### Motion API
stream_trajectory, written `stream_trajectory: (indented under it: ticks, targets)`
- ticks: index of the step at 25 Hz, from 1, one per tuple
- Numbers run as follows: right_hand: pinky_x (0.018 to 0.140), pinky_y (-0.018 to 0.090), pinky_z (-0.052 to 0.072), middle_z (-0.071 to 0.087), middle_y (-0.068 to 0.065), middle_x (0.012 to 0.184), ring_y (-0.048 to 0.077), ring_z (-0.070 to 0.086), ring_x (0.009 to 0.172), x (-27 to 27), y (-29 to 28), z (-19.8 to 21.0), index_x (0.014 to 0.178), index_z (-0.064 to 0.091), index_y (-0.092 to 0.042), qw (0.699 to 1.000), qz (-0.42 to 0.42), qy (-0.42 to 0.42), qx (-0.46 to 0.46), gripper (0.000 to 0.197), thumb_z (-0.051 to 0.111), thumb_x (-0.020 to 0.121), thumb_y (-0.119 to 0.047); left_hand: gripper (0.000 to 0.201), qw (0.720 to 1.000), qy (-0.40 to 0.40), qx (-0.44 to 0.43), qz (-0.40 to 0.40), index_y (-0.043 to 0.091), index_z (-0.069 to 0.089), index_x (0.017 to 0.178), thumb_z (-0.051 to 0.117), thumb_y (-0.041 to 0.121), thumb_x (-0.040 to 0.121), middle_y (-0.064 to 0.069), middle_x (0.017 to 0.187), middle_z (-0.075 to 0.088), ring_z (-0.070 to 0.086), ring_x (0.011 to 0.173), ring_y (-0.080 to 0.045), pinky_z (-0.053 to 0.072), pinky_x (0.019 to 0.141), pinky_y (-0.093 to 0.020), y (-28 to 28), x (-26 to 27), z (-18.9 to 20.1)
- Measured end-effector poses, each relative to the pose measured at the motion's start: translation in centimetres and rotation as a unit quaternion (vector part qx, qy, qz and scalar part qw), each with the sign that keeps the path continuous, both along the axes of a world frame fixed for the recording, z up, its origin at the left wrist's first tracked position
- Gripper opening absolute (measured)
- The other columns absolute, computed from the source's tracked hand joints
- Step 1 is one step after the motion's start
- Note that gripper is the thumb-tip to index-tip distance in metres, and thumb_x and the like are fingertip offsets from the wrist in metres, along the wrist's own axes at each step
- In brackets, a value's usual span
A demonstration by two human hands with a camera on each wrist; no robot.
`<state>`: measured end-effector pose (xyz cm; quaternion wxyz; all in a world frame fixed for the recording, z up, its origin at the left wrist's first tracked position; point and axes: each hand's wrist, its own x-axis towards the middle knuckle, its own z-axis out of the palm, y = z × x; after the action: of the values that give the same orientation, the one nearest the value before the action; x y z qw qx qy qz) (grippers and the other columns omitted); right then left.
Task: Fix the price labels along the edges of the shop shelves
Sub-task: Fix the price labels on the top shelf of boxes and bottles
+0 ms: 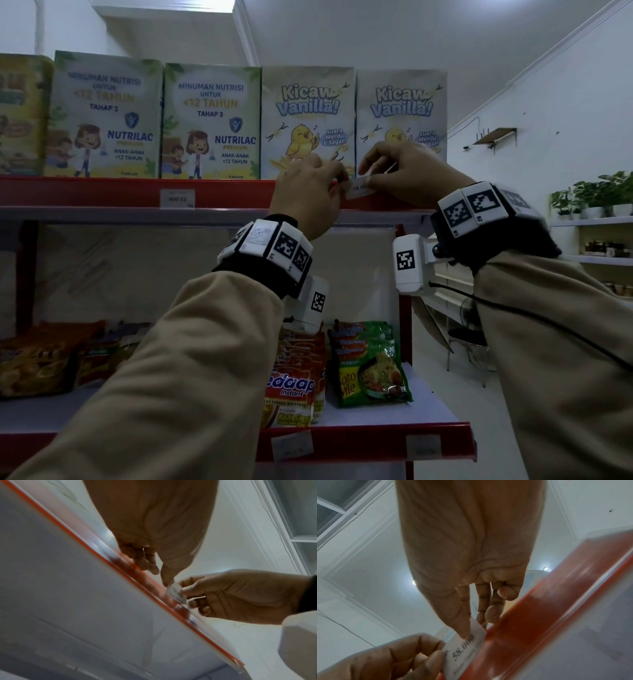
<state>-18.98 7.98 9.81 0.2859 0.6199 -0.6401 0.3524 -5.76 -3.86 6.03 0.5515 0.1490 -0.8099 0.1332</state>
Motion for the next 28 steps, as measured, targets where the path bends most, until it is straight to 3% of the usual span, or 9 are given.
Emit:
stream_trajectory:
  ticks: [2, 8, 13, 15, 19, 28]
  targets:
    - [0.067, 0.016, 0.042, 0.06, -0.007, 0.082, 0.007, 0.054, 0.076, 0.09, 0.22, 0.1, 0.096, 0.065, -0.023, 1.0, -0.007, 0.013, 0.017, 0.011, 0.066, 0.085, -0.025, 0.023, 1.0, -0.009, -0.011, 0.008, 0.018, 0.06, 0.112, 0.05, 0.031, 0.094, -0.009, 0.106, 0.052, 0.048, 0.1, -0.028, 0.04, 0.088, -0.041, 0.07, -0.02, 0.01]
    - [0.059, 0.012, 0.033, 0.055, -0.007, 0.079, -0.001, 0.047, 0.069, 0.05, 0.48, -0.11, 0.098, 0.064, -0.02, 0.997, -0.039, 0.04, 0.06, 0.012, 0.064, 0.088, -0.027, 0.026, 0.999, -0.023, -0.02, 0.036, 0.016, 0.061, 0.109, 0.046, 0.033, 0.096, -0.009, 0.104, 0.051, 0.046, 0.101, -0.028, 0.038, 0.089, -0.04, 0.1, -0.11, 0.07]
    - [0.059, 0.01, 0.029, 0.055, -0.006, 0.085, 0.004, 0.047, 0.073, 0.24, 0.6, -0.14, 0.101, 0.066, -0.018, 0.994, -0.055, 0.055, 0.074, 0.013, 0.063, 0.089, -0.023, 0.024, 0.999, -0.021, -0.013, 0.034, 0.016, 0.059, 0.109, 0.046, 0.031, 0.096, -0.008, 0.109, 0.053, 0.045, 0.106, -0.028, 0.037, 0.092, -0.042, 0.2, -0.08, 0.02]
    - [0.062, 0.012, 0.032, 0.057, -0.003, 0.09, 0.008, 0.05, 0.082, 0.3, 0.62, -0.2, 0.101, 0.066, -0.016, 0.994, -0.053, 0.055, 0.072, 0.014, 0.063, 0.09, -0.022, 0.025, 0.998, -0.029, -0.012, 0.046, 0.017, 0.058, 0.111, 0.045, 0.032, 0.096, -0.007, 0.112, 0.054, 0.045, 0.108, -0.028, 0.036, 0.093, -0.042, 0.29, -0.1, -0.02]
    - [0.08, 0.023, 0.039, 0.06, -0.002, 0.094, 0.011, 0.053, 0.091, 0.4, 0.68, -0.57, 0.101, 0.067, -0.014, 0.995, -0.056, 0.055, 0.055, 0.015, 0.063, 0.09, -0.023, 0.028, 0.996, -0.043, -0.014, 0.08, 0.017, 0.057, 0.113, 0.039, 0.034, 0.098, -0.008, 0.113, 0.052, 0.044, 0.109, -0.028, 0.033, 0.094, -0.042, 0.3, -0.21, -0.11]
    - [0.084, 0.025, 0.041, 0.058, -0.003, 0.094, 0.011, 0.053, 0.09, 0.26, 0.63, -0.78, 0.1, 0.067, -0.014, 0.996, -0.055, 0.051, 0.044, 0.015, 0.063, 0.089, -0.024, 0.03, 0.989, -0.033, -0.058, 0.134, 0.013, 0.054, 0.114, 0.035, 0.031, 0.099, -0.011, 0.112, 0.05, 0.045, 0.105, -0.03, 0.032, 0.089, -0.04, 0.24, -0.71, -0.7]
